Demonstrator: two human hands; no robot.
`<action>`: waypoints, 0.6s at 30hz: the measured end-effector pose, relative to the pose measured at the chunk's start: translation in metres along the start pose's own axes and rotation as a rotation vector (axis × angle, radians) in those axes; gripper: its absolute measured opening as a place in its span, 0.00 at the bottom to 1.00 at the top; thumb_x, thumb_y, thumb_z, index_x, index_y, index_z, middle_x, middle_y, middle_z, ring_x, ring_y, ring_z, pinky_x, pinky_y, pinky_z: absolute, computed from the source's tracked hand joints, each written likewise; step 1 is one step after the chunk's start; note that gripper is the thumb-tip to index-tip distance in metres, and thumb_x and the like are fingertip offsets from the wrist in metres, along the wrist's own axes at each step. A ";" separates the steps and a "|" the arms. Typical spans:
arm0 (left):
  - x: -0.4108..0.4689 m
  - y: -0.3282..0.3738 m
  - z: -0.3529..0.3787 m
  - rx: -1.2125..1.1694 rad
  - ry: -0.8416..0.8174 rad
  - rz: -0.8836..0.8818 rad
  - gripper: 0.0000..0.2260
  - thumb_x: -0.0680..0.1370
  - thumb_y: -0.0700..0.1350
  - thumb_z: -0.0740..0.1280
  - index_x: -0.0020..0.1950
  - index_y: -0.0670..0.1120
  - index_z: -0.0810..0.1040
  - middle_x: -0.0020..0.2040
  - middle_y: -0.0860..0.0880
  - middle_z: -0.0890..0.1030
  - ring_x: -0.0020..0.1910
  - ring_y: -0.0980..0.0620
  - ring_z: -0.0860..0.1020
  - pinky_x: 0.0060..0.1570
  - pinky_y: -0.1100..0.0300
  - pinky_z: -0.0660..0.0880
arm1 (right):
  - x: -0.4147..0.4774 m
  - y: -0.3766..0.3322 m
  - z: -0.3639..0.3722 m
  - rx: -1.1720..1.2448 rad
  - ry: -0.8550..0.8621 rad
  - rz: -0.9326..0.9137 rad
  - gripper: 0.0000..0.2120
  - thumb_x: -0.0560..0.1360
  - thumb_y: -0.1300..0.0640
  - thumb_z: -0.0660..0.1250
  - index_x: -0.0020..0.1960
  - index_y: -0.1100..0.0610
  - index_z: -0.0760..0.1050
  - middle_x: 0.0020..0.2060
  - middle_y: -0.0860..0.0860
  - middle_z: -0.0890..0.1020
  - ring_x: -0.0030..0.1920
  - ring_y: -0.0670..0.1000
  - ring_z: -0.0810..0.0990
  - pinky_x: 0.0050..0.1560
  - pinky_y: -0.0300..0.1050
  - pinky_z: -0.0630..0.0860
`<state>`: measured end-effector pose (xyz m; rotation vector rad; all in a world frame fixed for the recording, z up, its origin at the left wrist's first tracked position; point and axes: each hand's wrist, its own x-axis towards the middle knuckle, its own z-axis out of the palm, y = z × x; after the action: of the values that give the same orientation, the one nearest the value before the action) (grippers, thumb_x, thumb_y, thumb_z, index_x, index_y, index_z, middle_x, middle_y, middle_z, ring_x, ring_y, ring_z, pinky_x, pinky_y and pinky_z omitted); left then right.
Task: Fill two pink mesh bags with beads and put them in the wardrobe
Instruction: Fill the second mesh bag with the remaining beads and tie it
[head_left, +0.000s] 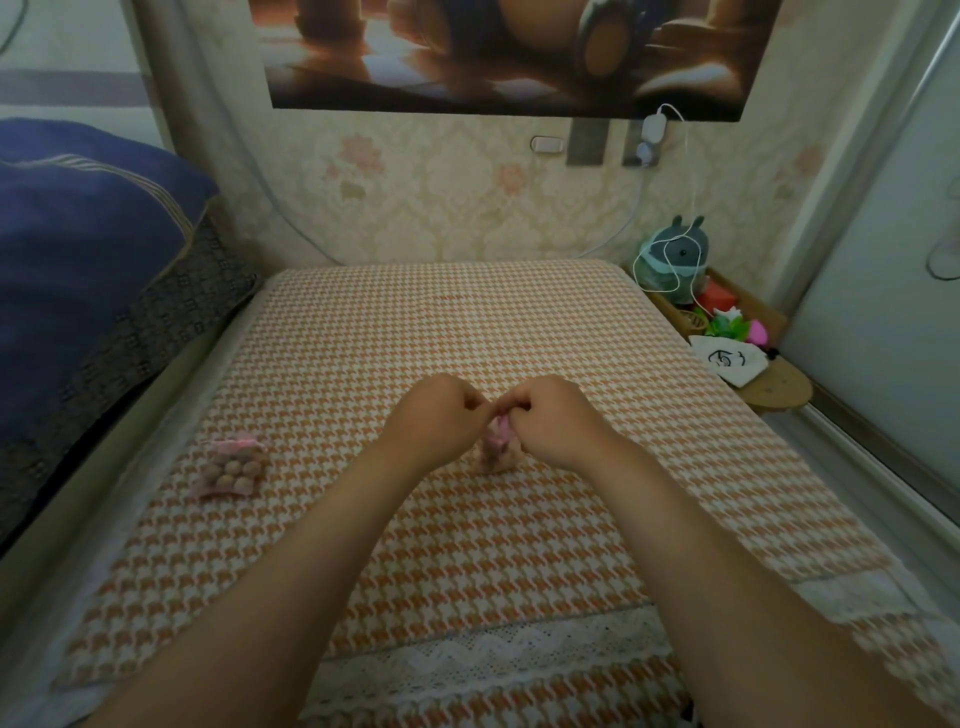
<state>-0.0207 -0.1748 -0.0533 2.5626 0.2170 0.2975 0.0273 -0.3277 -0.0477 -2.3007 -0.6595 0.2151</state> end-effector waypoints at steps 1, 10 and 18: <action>-0.001 -0.001 -0.002 -0.011 0.005 -0.005 0.20 0.76 0.57 0.67 0.33 0.44 0.82 0.29 0.45 0.80 0.33 0.47 0.79 0.34 0.52 0.74 | 0.000 -0.001 0.001 0.020 0.007 -0.011 0.14 0.77 0.62 0.63 0.51 0.49 0.85 0.32 0.45 0.83 0.27 0.38 0.77 0.31 0.35 0.70; -0.008 -0.026 -0.036 -0.102 0.054 -0.111 0.09 0.73 0.45 0.68 0.35 0.46 0.85 0.29 0.50 0.82 0.33 0.52 0.82 0.38 0.54 0.80 | 0.012 -0.007 0.021 0.180 0.100 -0.043 0.10 0.82 0.57 0.60 0.53 0.49 0.80 0.43 0.47 0.85 0.31 0.47 0.81 0.38 0.45 0.80; -0.012 -0.057 -0.051 -0.051 -0.013 -0.068 0.05 0.75 0.44 0.68 0.43 0.52 0.83 0.39 0.55 0.84 0.39 0.62 0.79 0.36 0.69 0.72 | 0.028 -0.002 0.048 -0.253 -0.005 -0.031 0.12 0.81 0.54 0.64 0.62 0.47 0.81 0.63 0.47 0.80 0.61 0.51 0.79 0.59 0.48 0.76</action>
<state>-0.0506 -0.1046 -0.0440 2.5001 0.2880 0.2577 0.0345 -0.2835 -0.0801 -2.5292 -0.7611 0.1294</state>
